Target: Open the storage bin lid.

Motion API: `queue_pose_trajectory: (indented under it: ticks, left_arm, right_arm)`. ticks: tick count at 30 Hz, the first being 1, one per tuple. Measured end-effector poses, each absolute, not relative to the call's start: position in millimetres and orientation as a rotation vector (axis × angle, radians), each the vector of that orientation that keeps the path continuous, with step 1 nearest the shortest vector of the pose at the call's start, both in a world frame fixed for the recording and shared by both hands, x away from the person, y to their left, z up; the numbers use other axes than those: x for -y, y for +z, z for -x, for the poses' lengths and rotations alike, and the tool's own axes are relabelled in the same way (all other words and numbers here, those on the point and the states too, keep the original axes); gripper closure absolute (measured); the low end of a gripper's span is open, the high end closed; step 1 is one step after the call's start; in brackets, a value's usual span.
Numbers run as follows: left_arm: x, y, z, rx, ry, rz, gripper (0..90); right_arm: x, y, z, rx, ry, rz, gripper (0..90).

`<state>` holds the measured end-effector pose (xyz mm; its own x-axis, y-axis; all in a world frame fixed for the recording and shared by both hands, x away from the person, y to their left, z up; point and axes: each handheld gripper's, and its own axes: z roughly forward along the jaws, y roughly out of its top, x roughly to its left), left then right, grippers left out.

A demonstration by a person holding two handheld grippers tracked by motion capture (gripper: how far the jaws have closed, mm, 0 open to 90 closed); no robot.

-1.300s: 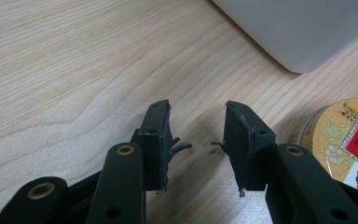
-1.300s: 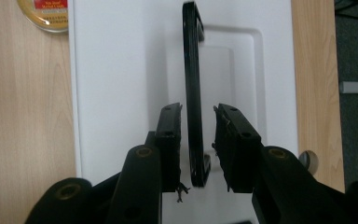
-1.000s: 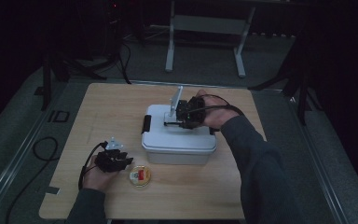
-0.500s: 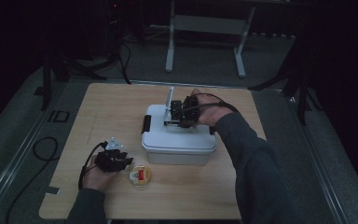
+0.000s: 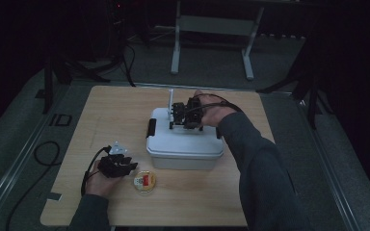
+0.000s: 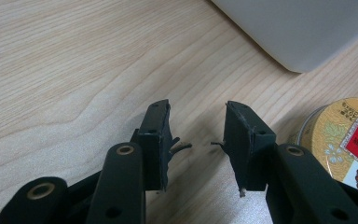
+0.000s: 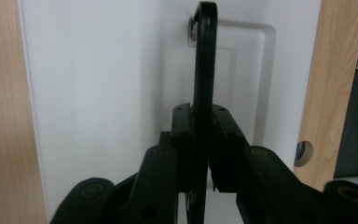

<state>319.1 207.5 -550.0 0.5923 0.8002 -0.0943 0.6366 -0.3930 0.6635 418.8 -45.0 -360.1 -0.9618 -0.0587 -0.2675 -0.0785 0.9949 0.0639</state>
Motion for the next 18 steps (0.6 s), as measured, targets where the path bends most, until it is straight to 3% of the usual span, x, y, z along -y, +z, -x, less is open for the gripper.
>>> queue_pose_trajectory:
  ticks: [18]
  left_arm:
    - [-207.5,-550.1,-319.0,-1.134,0.314,-2.15,61.1]
  right_arm:
    - [40.4,-358.8,-419.1,-2.875,0.057,0.14,83.6]
